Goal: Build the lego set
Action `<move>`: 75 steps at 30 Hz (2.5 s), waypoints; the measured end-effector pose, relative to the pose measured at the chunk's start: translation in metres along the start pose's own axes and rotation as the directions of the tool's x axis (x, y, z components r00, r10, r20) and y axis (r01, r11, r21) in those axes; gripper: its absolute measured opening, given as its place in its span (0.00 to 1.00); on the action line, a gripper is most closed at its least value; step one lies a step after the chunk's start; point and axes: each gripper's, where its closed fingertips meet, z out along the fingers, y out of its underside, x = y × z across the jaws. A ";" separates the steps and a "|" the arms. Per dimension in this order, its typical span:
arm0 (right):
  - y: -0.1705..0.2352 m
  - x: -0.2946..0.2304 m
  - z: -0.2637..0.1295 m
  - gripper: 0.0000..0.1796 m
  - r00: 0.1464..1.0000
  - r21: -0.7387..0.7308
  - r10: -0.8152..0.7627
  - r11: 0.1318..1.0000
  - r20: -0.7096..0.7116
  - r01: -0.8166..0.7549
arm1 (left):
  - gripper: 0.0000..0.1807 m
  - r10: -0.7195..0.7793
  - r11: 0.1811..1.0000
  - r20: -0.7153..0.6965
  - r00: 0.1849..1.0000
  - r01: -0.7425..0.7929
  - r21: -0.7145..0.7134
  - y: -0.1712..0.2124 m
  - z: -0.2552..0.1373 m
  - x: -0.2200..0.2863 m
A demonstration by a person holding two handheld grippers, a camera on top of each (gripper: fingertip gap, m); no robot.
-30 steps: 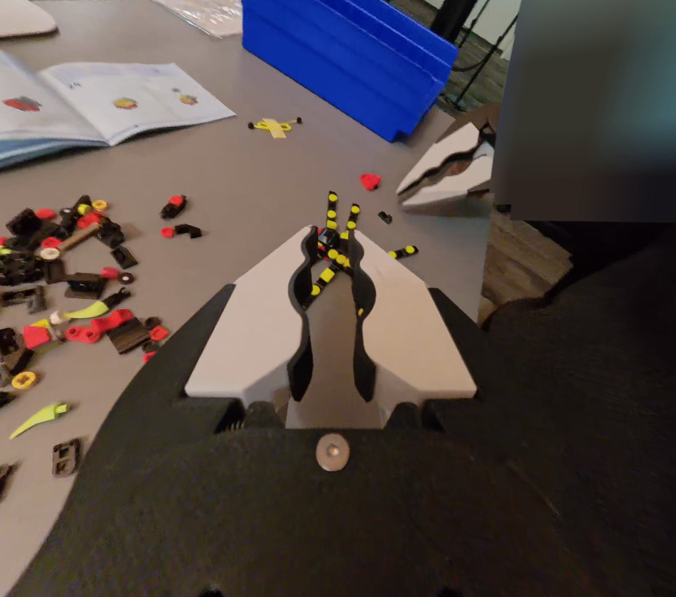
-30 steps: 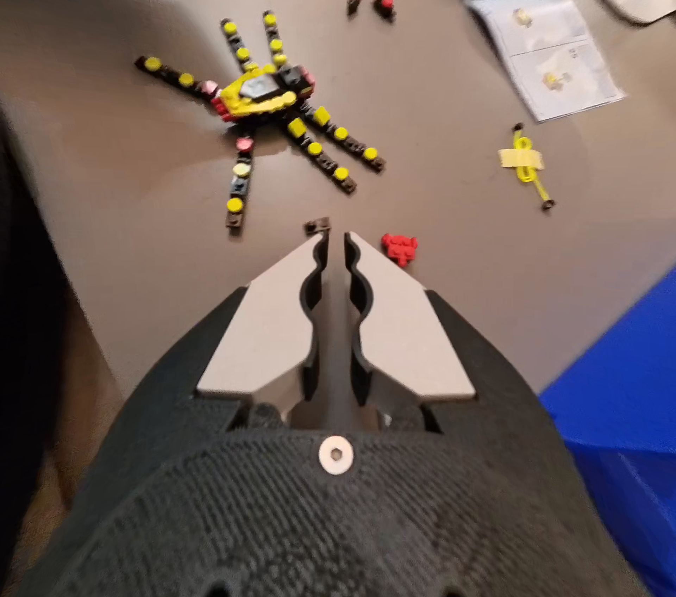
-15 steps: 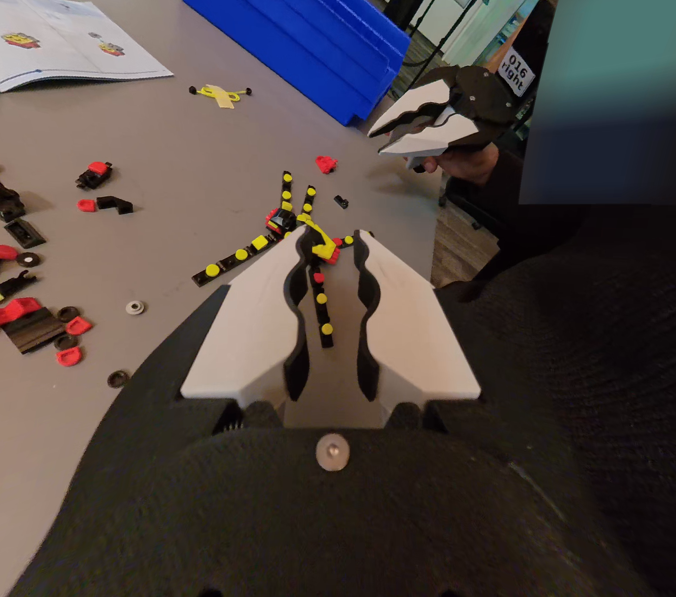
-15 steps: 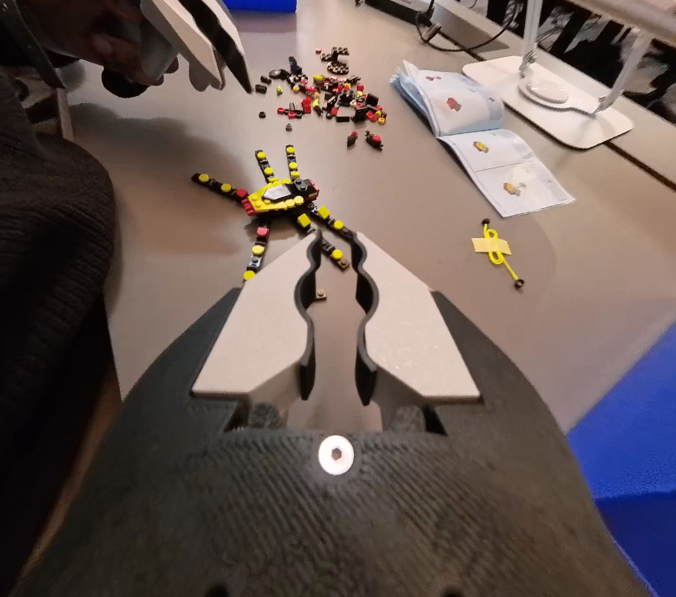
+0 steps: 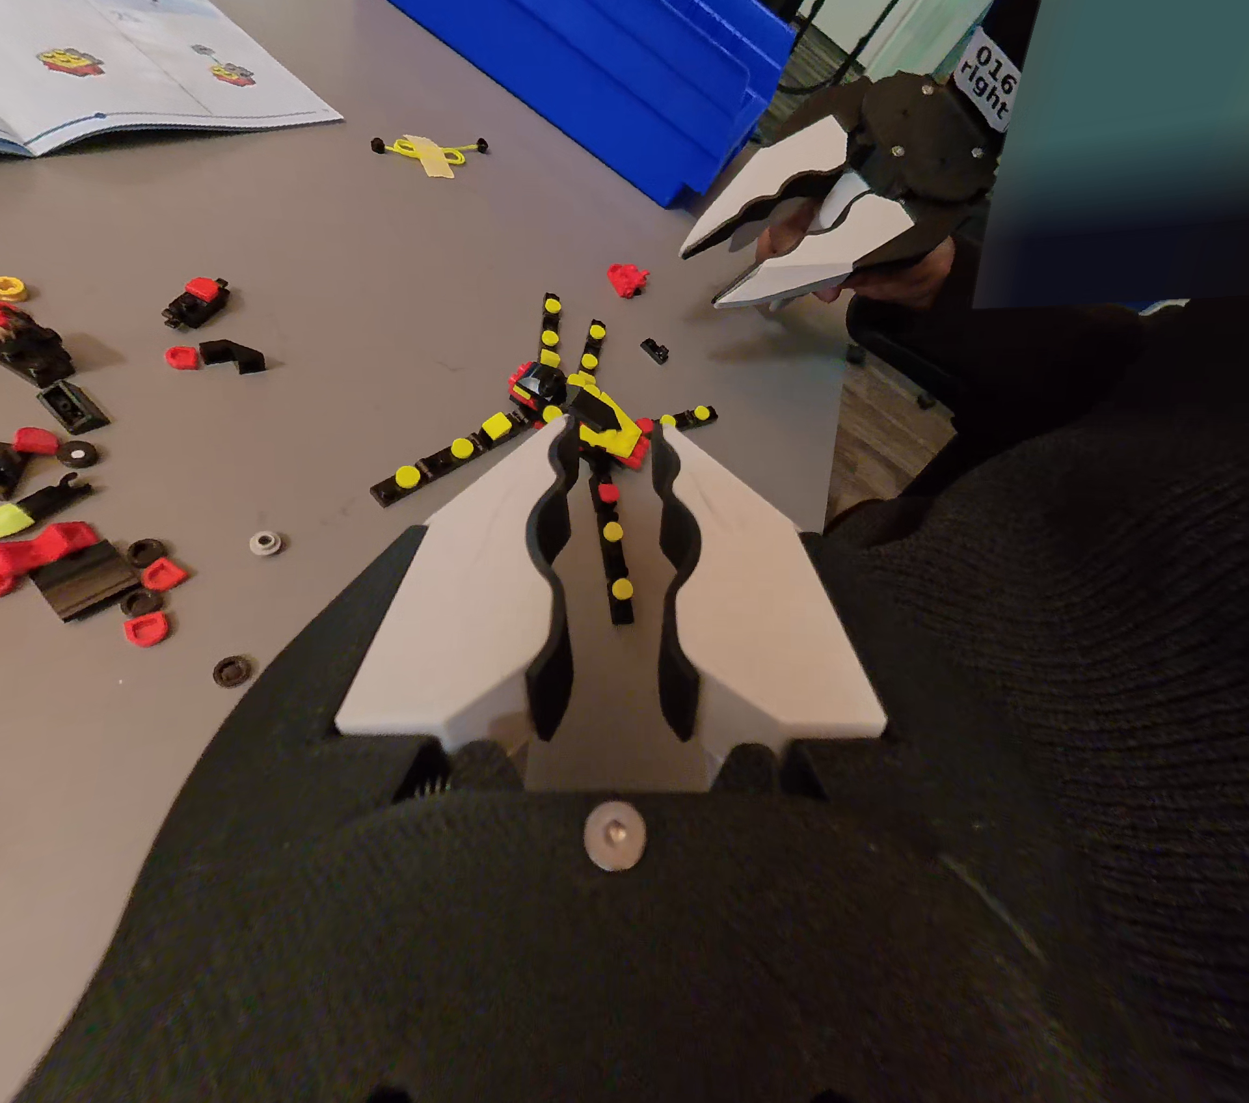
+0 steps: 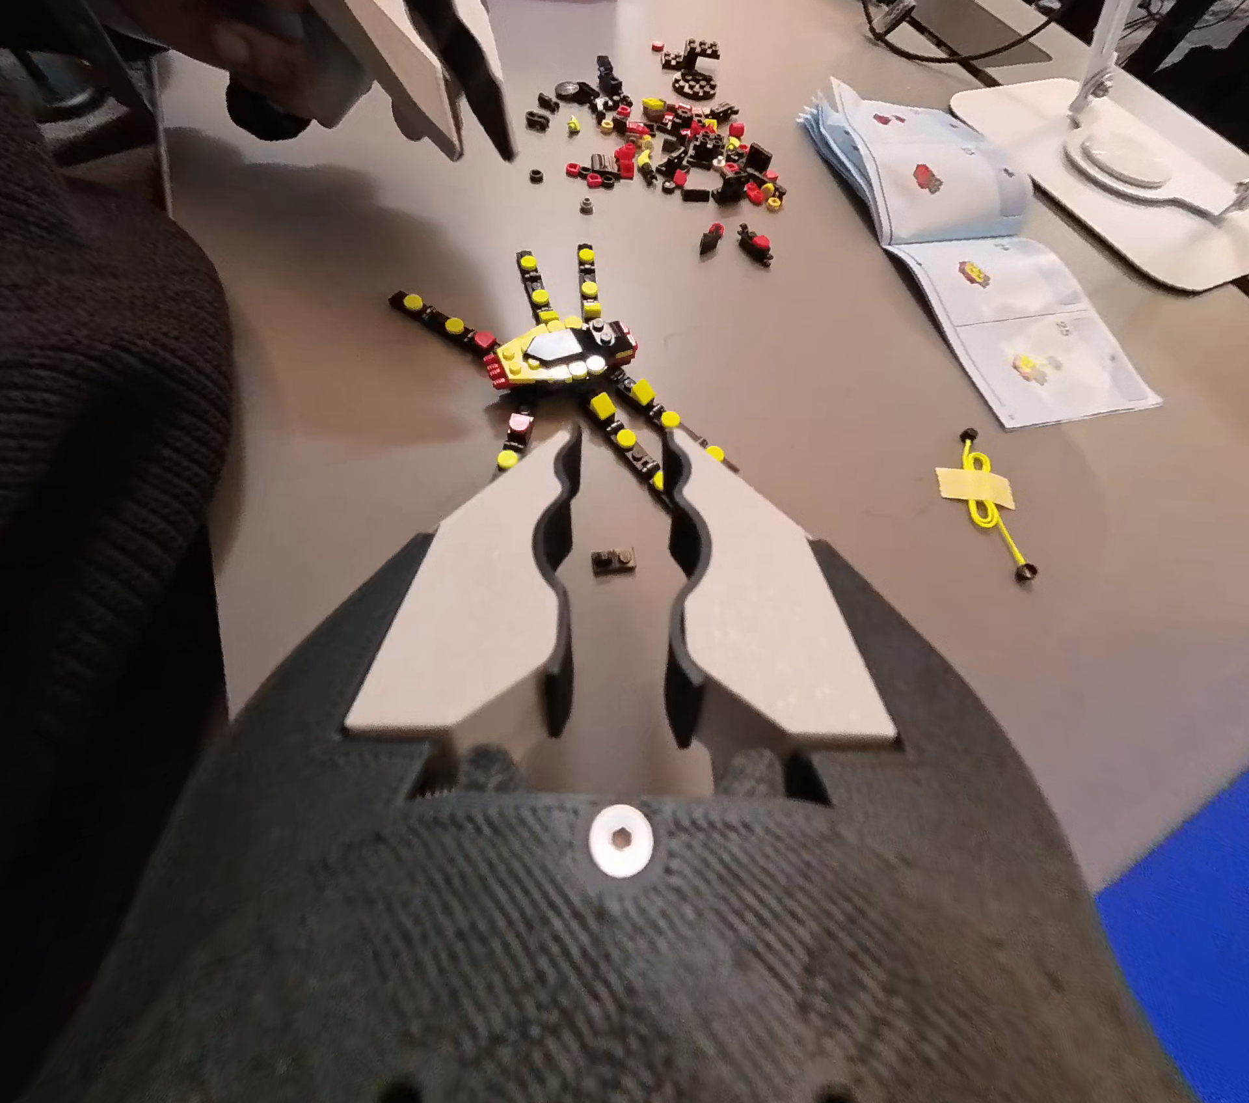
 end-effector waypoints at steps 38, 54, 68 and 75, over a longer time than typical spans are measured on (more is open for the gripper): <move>0.062 0.003 -0.033 0.15 0.996 -0.247 0.082 0.965 -0.023 -0.086 | 0.14 0.202 0.970 -0.092 0.975 -0.212 -0.116 0.006 0.063 0.057; 0.050 0.010 -0.037 0.10 0.981 -0.282 -0.062 0.959 -0.184 0.007 | 0.17 0.278 0.893 0.111 0.954 -0.213 -0.397 0.035 0.154 0.050; 0.046 0.014 -0.034 0.11 0.992 -0.235 -0.030 0.972 -0.121 0.000 | 0.12 0.349 0.863 0.175 0.920 -0.244 -0.442 0.037 0.158 0.036; 0.050 0.016 -0.032 0.11 0.992 -0.250 -0.017 0.968 -0.123 -0.014 | 0.11 0.367 0.868 0.166 0.915 -0.273 -0.416 0.028 0.153 0.036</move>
